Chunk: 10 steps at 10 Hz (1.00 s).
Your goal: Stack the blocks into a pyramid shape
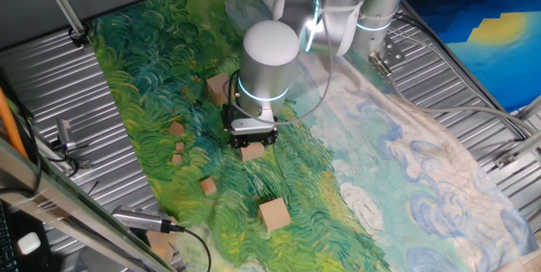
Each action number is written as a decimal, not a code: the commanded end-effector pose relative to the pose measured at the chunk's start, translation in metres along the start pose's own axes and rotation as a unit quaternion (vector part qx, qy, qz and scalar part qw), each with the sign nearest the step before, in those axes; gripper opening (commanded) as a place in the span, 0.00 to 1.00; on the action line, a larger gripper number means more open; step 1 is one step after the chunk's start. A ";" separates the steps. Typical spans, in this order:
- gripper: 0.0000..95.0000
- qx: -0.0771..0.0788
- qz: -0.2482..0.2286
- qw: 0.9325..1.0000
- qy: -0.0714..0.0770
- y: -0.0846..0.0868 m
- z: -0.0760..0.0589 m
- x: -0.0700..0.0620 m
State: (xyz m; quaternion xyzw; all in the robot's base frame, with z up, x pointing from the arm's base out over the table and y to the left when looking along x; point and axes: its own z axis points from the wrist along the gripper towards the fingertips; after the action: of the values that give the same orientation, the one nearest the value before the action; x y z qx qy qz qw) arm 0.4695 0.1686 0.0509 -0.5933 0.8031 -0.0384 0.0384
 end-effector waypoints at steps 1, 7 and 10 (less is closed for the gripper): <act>0.00 -0.004 -0.016 1.000 0.001 -0.004 -0.014 0.007; 0.00 -0.006 -0.083 0.996 -0.008 -0.024 -0.029 0.066; 0.00 -0.008 -0.106 0.994 -0.015 -0.026 -0.027 0.084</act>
State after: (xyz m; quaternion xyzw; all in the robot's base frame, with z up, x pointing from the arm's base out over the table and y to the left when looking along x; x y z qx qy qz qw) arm 0.4646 0.0770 0.0788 -0.6778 0.7336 -0.0271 0.0405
